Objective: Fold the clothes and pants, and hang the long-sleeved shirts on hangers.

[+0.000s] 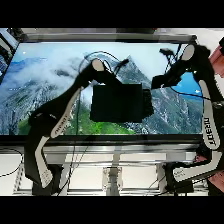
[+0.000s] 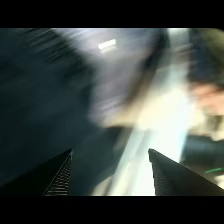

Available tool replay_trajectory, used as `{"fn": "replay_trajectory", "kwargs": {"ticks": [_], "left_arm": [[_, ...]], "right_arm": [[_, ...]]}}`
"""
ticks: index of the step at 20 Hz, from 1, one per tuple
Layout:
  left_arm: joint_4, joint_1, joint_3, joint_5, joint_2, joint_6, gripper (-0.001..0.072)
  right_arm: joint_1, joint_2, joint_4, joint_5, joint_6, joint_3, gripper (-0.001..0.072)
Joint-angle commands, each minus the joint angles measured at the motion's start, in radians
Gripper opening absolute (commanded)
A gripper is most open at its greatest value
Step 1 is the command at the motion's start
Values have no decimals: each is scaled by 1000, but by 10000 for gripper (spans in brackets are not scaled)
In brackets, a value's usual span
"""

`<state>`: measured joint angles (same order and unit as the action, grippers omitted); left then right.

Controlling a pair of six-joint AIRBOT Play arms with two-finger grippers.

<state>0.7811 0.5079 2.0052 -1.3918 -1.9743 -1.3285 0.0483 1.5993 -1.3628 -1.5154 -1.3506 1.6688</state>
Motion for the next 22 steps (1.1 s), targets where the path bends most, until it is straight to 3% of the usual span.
{"fn": "replay_trajectory", "kwargs": {"ticks": [1,4,8,11,14,18,22], "left_arm": [[465,-68,0,-185,87,-114,552],[682,-109,-3,-246,162,-139,551],[819,-174,-13,-329,218,-138,552],[820,-232,-77,-333,263,-139,551],[820,-271,-154,-328,305,-138,552],[820,-294,-208,-314,325,-138,551],[821,-294,-209,-314,325,-138,552]], "right_arm": [[-1,46,181,77,107,-130,697],[-5,146,191,71,126,-147,703],[-37,232,334,62,169,-147,702],[-35,243,350,56,192,-146,703],[-51,226,309,-56,181,-92,701],[-73,171,187,-45,124,-56,700],[-72,175,179,-8,132,-60,700]]}}
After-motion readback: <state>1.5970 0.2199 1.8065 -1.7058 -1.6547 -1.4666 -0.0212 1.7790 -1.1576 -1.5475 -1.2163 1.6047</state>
